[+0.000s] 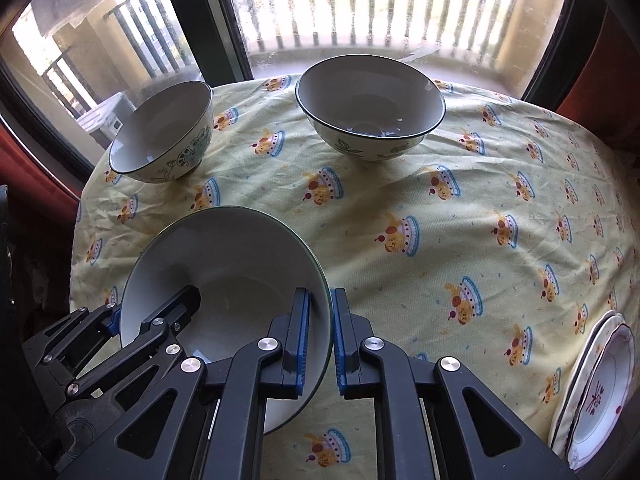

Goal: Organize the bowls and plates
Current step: 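Lift the large bowl with both grippers and carry it beside the plate stack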

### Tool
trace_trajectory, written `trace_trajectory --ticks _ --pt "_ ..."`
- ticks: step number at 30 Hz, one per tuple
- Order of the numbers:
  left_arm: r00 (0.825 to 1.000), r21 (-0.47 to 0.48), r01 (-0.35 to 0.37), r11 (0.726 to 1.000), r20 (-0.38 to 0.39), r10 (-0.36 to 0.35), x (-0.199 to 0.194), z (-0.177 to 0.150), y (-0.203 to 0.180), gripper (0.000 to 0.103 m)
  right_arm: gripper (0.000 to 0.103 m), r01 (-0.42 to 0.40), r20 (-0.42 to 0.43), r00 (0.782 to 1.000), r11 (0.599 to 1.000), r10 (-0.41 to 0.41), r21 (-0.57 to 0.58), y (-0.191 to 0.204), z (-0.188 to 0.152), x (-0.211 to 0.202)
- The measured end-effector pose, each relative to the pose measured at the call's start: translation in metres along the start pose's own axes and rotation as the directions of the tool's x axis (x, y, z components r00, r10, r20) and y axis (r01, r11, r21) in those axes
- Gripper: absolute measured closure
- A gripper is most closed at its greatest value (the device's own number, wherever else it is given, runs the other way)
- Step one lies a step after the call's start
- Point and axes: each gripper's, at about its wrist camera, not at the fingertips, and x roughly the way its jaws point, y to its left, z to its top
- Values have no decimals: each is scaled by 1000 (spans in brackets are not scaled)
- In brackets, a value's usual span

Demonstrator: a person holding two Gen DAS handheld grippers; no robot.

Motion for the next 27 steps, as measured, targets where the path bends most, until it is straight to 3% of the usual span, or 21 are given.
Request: trace_trajectory --ticks 12,27 --pt "1000 57 15 998 1 -15 -14 -35 -51 79 89 13 -7 1000 999 -13 51 -45 -42 -27" --pt "999 79 -14 997 -27 16 -18 -76 -140 79 89 -9 -37 999 998 11 65 -131 -88 -46"
